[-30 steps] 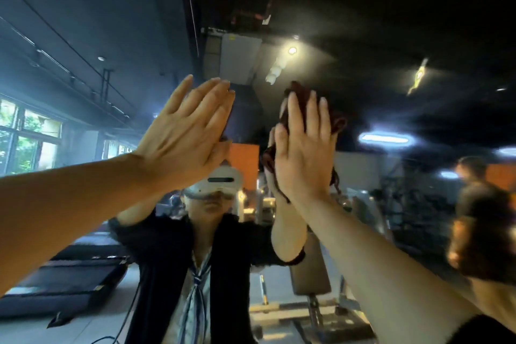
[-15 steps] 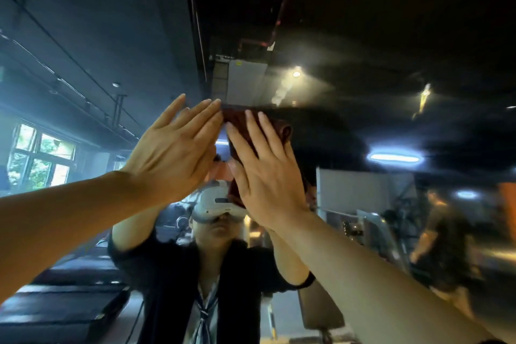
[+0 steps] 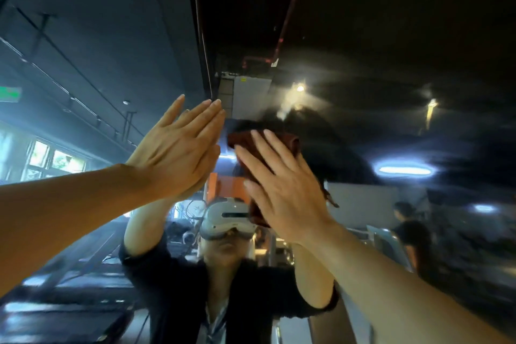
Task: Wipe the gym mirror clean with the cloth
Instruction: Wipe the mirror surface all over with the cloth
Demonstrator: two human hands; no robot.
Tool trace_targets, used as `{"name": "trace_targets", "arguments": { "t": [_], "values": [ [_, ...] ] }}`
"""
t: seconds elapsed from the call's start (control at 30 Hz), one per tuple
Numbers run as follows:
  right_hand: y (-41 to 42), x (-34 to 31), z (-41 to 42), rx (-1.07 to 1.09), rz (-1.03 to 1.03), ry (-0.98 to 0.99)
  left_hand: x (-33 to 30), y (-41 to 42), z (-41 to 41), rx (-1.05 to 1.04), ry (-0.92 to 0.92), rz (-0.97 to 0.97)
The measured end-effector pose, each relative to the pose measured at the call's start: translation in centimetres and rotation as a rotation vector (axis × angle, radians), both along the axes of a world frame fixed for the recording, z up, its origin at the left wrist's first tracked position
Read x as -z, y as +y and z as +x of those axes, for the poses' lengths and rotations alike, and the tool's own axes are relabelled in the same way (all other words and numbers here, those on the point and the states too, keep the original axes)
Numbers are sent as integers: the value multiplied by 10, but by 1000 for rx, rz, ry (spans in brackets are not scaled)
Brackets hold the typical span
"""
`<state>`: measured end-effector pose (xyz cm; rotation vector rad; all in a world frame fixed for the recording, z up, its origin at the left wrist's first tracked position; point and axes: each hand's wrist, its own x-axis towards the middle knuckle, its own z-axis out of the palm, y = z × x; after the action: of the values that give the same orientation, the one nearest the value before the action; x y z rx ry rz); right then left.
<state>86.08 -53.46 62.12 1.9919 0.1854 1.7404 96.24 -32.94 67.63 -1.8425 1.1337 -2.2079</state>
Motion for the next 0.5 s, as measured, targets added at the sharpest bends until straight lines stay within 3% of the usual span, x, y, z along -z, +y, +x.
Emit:
{"name": "trace_targets", "arguments": {
  "t": [0.17,0.23,0.5],
  "values": [
    [-74,-24,-37,-37,433,-289,-7,3,0,-45,-32,32],
    [-72,-51,-38,-4,514,-313,-11,5,0,-35,-51,39],
    [16,-111,9,88,317,-232,-13,41,15,-17,-22,-51]
  ]
}}
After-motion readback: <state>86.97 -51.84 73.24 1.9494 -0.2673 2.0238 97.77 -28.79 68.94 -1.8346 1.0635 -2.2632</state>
